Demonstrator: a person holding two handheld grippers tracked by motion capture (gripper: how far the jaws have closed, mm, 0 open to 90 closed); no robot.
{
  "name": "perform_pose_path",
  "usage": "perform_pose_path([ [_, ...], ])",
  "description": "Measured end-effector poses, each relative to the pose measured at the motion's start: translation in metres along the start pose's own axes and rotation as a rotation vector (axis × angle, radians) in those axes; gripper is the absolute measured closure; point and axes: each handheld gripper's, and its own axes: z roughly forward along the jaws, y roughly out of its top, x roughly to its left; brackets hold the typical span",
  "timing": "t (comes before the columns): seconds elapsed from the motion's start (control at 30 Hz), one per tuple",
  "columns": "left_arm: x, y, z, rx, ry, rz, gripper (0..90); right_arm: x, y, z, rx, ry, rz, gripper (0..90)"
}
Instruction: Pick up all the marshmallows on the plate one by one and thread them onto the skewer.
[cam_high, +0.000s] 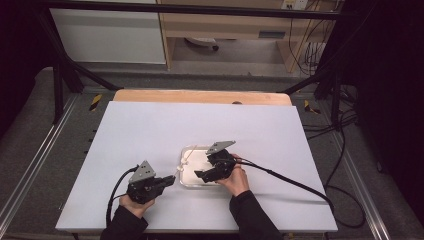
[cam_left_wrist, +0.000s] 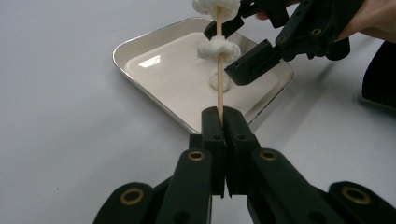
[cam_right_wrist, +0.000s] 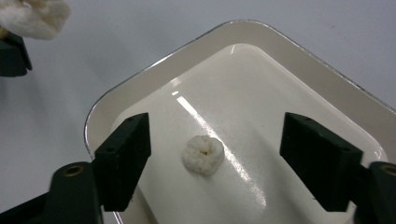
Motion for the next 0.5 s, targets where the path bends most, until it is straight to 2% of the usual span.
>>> perform_pose_path([
  [0.17,-0.0001,0.0001,0.0004,0.002,-0.001,0.000,88.5,0.0004,-0.0019,0.0027,0.007,0.008,-0.024,41.3],
  [0.5,-0.0006,0.0001,0.0011,0.007,-0.005,0.003,88.5,0.0017,-0.0063,0.0089,0.025,0.023,-0.055,56.8],
])
